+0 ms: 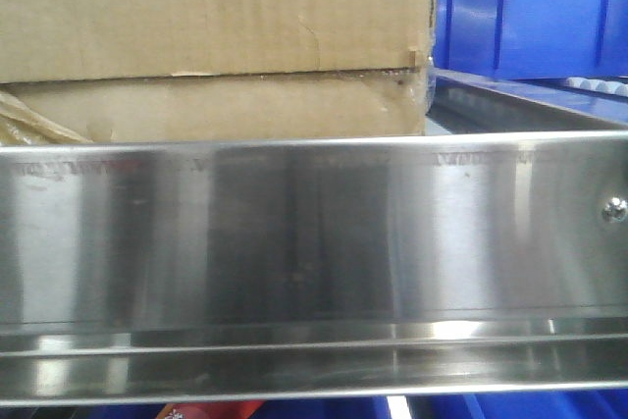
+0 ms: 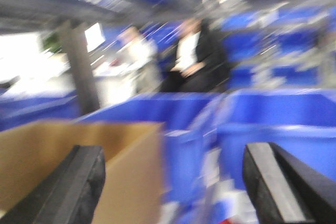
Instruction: Grab carton from right shelf to conveyor
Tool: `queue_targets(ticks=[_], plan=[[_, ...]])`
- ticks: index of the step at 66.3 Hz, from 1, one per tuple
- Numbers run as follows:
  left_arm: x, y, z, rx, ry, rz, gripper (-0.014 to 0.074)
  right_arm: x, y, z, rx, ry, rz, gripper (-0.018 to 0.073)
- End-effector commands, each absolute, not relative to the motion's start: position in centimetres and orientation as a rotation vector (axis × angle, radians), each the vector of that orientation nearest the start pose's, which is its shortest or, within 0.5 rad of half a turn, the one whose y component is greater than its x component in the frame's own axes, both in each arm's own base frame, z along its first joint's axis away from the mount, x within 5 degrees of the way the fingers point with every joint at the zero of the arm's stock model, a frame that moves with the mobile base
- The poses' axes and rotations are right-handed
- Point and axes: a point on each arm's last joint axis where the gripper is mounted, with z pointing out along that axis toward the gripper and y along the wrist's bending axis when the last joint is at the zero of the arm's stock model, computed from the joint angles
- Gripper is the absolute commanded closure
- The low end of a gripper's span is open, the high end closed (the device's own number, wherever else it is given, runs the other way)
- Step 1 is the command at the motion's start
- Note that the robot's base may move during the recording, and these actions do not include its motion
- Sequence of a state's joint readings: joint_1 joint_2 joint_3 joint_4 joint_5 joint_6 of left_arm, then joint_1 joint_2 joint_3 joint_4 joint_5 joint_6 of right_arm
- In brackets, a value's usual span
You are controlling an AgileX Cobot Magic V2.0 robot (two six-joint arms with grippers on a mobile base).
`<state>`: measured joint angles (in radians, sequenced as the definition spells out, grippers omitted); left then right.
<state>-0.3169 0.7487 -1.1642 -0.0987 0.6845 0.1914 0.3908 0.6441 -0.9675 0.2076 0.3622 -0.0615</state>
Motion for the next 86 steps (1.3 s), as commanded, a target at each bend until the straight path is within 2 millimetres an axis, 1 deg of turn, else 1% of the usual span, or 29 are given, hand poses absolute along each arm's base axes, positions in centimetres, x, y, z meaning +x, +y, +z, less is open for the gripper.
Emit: queue_targets(ticks=[1,5,8,9,11,15,16,21,27,31,34,38,41,43,48,55,61,74,86], plan=[[12.7,-4.9,47.8,0.425,1.73,-0.225,0.0071,11.7,6.8,45.7,-0.351,1.589,0.525,0.0091],[14.2,-5.3,48.4,0.389,1.789,-0.234,0.0071,12.8,8.4,46.4,-0.415,1.639,0.561,0.003],[15.0,-5.3,49.0,0.366,1.823,-0.224,0.0071,13.5,9.5,47.0,-0.458,1.666,0.583,-0.0017],[15.5,-5.4,49.3,0.348,1.849,-0.221,0.0071,14.2,10.2,47.1,-0.479,1.696,0.588,-0.0015],[16.2,-5.5,49.5,0.334,1.88,-0.211,0.0071,14.9,11.0,47.4,-0.506,1.724,0.596,-0.001],[17.3,-5.3,49.9,0.28,1.945,-0.17,0.0071,16.0,12.2,48.4,-0.542,1.764,0.601,-0.0011],[17.5,-5.2,50.2,0.265,1.951,-0.161,0.0071,16.3,12.4,48.6,-0.549,1.776,0.6,-0.0011],[18.6,-4.8,50.5,0.173,2.033,-0.094,0.0071,18.0,13.7,49.2,-0.596,1.86,0.59,-0.0011],[19.9,-4.3,50.5,0.082,2.133,0.002,0.0071,19.4,14.8,50.5,-0.62,1.923,0.586,-0.0011],[20.7,-4.4,50.4,0.049,2.181,0.027,0.0071,20.7,15.4,50.8,-0.612,1.989,0.568,-0.0011],[21.6,-4.6,50.4,0.047,2.187,0.029,0.0071,21.6,15.6,51.3,-0.591,2.026,0.523,-0.0011],[22.5,-4.8,50.4,0.037,2.196,0.019,0.0071,22.9,15.7,51.4,-0.553,2.099,0.431,-0.0011],[23.1,-4.9,50.1,0.029,2.21,0.003,0.0071,23.9,16.0,51.1,-0.529,2.166,0.388,-0.0011],[23.7,-4.9,49.9,0.018,2.222,-0.004,0.0071,24.5,16.2,51.5,-0.509,2.151,0.374,-0.0011],[24.6,-4.5,49.4,-0.018,2.248,-0.012,0.0071,26.0,17.2,51.8,-0.494,2.134,0.382,-0.0011],[25.6,-3.4,48.8,-0.065,2.272,0.005,0.0071,27.4,18.4,51.4,-0.493,2.143,0.416,-0.0011],[26.5,-2.7,48.2,-0.055,2.296,0.049,0.0071,28.7,19.1,50.1,-0.465,2.187,0.41,-0.0011],[28.9,-2.8,46.3,-0.05,2.364,0.071,0.0071,31.3,20.6,47.2,-0.464,2.267,0.364,-0.0011],[30.8,-2.4,44.5,-0.076,2.424,0.065,0.0071,32.9,21.7,44.9,-0.474,2.324,0.337,-0.0011]])
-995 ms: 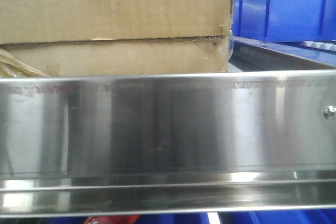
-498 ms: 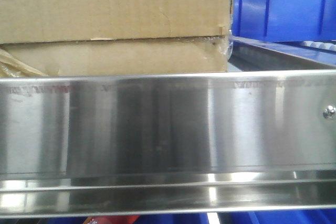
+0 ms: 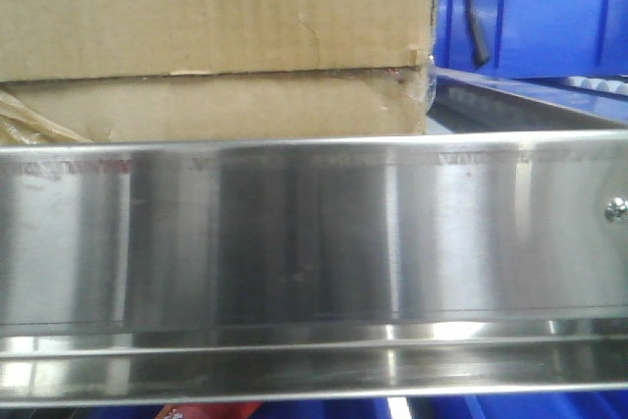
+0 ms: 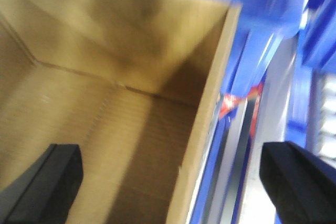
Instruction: Grab carton from right shelf to conveyor
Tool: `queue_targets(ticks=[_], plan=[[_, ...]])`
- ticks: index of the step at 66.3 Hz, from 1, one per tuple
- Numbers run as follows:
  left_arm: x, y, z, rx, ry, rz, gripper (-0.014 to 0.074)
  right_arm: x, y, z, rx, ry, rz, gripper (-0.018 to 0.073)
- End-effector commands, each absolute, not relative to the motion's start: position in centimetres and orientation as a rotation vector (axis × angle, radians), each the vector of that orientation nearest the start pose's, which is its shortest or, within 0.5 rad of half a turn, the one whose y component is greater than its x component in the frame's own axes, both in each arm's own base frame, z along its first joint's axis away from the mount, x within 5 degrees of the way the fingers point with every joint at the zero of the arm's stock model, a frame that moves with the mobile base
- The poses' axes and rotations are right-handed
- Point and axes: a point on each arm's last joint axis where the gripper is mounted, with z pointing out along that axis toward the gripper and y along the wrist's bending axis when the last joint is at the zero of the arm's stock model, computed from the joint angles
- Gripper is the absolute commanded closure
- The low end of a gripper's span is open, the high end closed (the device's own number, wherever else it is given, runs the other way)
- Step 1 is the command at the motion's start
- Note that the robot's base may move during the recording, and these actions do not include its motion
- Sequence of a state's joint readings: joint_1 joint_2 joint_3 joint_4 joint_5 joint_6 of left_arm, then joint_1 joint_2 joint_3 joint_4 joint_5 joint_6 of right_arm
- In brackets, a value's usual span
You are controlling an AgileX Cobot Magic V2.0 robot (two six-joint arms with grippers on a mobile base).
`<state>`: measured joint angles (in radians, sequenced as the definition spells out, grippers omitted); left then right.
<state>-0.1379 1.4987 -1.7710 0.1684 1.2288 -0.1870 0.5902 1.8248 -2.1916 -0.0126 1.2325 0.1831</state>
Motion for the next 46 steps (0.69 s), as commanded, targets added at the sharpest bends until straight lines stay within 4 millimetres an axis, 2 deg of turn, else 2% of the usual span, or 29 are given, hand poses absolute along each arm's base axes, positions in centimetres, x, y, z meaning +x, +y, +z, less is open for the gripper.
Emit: queue_targets(ticks=[1,21,26,33,35,38,40,44,46], plan=[[30.9,-2.4,44.5,-0.077,2.425,0.066,0.0071,33.0,21.7,44.8,-0.475,2.326,0.337,-0.0011],[32.3,-2.5,43.1,-0.072,2.469,0.086,0.0071,34.4,22.7,42.5,-0.487,2.382,0.314,-0.001],[32.5,-2.6,42.8,-0.072,2.478,0.088,0.0071,34.6,22.8,42.2,-0.489,2.388,0.311,0.0035],[33.0,-2.6,42.3,-0.071,2.492,0.091,0.012,34.6,22.8,42.2,-0.489,2.389,0.311,0.0196],[33.1,-2.6,42.1,-0.07,2.497,0.092,0.0146,34.6,22.8,42.2,-0.489,2.388,0.311,0.0285],[33.3,-2.7,41.9,-0.07,2.505,0.094,0.0224,34.6,22.7,42.2,-0.488,2.387,0.305,0.038],[33.5,-2.7,41.7,-0.069,2.51,0.095,0.0265,34.6,22.7,42.2,-0.488,2.386,0.296,0.0478],[33.8,-2.8,41.4,-0.069,2.52,0.088,0.0407,34.7,22.7,42.2,-0.488,2.385,0.29,0.0629],[33.8,-2.8,41.4,-0.069,2.52,0.088,0.0459,34.7,22.6,42.2,-0.487,2.383,0.282,0.0651]])
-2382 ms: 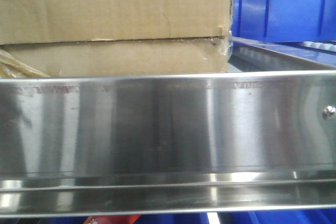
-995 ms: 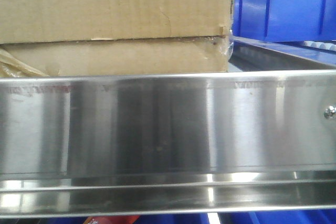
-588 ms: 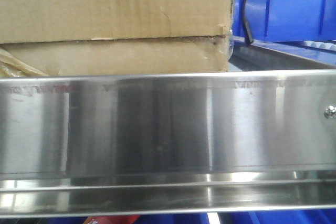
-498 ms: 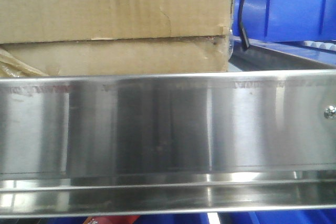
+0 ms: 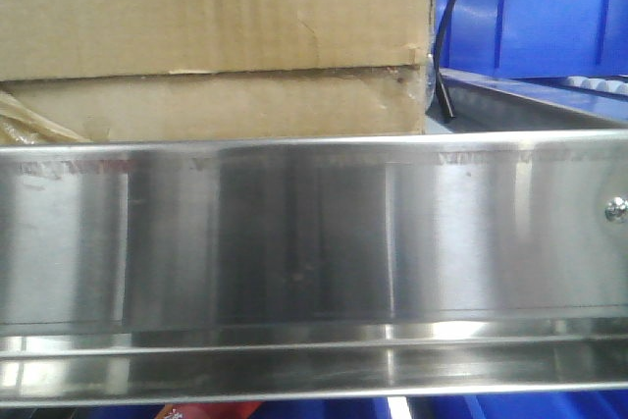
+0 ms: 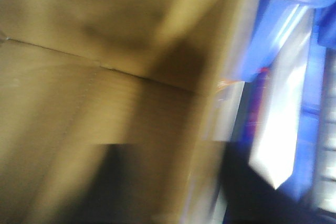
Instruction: Grab carton from right shelf to conveyor
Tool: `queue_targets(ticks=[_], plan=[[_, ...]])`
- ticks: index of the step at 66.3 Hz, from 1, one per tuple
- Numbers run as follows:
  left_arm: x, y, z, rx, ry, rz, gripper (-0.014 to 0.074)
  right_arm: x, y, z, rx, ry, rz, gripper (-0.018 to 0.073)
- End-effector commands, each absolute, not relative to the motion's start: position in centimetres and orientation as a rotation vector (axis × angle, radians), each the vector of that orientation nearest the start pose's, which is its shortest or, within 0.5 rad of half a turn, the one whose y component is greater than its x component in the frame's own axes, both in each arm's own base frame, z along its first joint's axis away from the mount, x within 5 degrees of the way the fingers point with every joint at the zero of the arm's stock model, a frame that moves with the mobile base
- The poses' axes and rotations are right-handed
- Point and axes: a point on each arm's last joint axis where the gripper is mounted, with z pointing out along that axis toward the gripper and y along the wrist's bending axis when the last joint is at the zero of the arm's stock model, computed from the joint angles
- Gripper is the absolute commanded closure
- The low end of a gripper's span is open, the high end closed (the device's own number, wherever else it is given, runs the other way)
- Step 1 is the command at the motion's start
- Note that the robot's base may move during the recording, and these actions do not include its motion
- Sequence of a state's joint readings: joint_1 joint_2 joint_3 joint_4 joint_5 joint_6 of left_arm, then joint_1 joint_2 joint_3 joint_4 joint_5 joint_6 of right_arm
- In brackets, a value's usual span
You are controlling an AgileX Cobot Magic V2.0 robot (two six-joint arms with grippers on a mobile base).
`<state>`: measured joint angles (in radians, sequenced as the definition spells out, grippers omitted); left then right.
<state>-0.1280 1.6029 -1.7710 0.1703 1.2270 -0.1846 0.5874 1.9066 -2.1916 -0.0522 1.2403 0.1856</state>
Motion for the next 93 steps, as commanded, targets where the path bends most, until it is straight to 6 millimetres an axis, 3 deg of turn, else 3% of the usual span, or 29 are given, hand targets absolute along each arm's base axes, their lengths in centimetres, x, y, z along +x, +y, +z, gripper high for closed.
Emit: queue_targets(ticks=[1,6,11,21,33,43,52,66,84,93], plan=[[33.8,-2.8,41.4,-0.069,2.52,0.088,0.0495,34.7,22.6,42.2,-0.487,2.383,0.282,0.0646],[33.8,-2.8,41.4,-0.069,2.52,0.088,0.0641,34.8,22.5,42.2,-0.486,2.38,0.267,0.062],[33.6,-2.7,41.7,-0.07,2.512,0.087,0.0587,34.6,22.3,42.7,-0.483,2.367,0.255,0.062],[31.9,-2.6,43.4,-0.071,2.459,0.073,0.0598,33.2,21.2,44.9,-0.468,2.312,0.26,0.062],[27.8,-2.7,47.1,-0.077,2.346,-0.038,0.0603,29.5,18.8,49.5,-0.44,2.193,0.305,0.062],[24.0,-2.7,49.8,-0.078,2.248,-0.119,0.061,26.6,16.5,52.0,-0.416,2.126,0.287,0.062],[22.1,-3.6,50.9,-0.062,2.203,-0.173,0.0614,24.5,14.8,51.7,-0.417,2.142,0.25,0.062],[21.6,-7.4,50.7,0.061,2.217,-0.248,0.0614,22.1,13.1,50.3,-0.431,2.191,0.217,0.062],[22.2,-10.8,49.3,0.152,2.248,-0.202,0.0614,22.0,13.0,49.4,-0.439,2.217,0.198,0.062],[22.8,-11.6,48.2,0.175,2.286,-0.188,0.0614,22.0,13.0,49.4,-0.439,2.217,0.198,0.062]])
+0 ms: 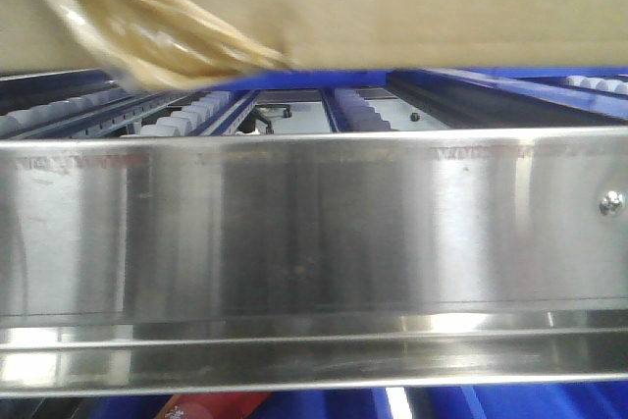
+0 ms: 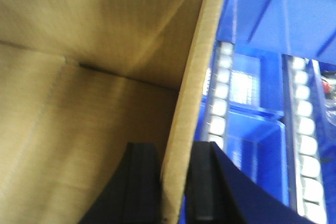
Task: Grab carton from right shelf to conveyor
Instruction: 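Lift the carton with both grippers and pull it off the shelf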
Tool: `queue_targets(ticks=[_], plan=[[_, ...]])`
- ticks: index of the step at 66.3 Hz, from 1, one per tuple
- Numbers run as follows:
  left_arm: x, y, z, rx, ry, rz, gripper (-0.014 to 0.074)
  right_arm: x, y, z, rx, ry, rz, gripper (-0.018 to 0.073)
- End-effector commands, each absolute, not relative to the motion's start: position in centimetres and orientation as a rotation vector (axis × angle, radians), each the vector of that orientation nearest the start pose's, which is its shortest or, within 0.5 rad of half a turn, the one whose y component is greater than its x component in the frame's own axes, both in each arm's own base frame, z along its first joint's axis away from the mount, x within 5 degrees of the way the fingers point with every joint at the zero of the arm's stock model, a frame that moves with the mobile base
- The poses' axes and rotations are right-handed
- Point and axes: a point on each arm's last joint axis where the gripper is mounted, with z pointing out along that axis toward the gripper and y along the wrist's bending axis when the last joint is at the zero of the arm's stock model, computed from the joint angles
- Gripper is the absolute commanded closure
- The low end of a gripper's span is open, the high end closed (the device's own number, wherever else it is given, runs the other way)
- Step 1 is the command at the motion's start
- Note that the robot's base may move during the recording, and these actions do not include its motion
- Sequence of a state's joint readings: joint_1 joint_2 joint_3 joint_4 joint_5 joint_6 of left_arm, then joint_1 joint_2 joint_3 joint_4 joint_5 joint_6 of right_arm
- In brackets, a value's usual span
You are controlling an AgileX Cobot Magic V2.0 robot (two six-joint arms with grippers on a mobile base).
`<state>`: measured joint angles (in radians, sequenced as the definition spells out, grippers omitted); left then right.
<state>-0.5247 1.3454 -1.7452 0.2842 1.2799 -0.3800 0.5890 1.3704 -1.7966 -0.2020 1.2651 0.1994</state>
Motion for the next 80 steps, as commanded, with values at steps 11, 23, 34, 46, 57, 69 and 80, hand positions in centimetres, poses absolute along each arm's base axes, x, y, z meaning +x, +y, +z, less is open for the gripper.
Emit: queue_targets(ticks=[11,23,34,46,57,69,80], plan=[[22.8,-11.45,48.46,0.172,2.275,-0.182,0.0614,22.0,12.98,49.42,-0.439,2.217,0.198,0.062],[22.86,-11.33,48.46,0.17,2.27,-0.162,0.0614,22.0,12.98,49.42,-0.439,2.217,0.198,0.062],[22.92,-11.21,48.49,0.168,2.265,-0.144,0.0614,22.0,12.98,49.42,-0.439,2.217,0.198,0.062],[22.92,-11.21,48.49,0.168,2.265,-0.144,0.0614,22.0,12.98,49.42,-0.439,2.217,0.198,0.062],[22.92,-11.2,48.5,0.168,2.264,-0.142,0.0614,22.0,12.98,49.42,-0.439,2.217,0.198,0.062],[22.92,-11.2,48.5,0.168,2.264,-0.142,0.0614,22.0,12.98,49.42,-0.439,2.217,0.198,0.062],[22.92,-11.2,48.5,0.168,2.264,-0.142,0.0614,22.0,12.98,49.42,-0.439,2.217,0.198,0.062]])
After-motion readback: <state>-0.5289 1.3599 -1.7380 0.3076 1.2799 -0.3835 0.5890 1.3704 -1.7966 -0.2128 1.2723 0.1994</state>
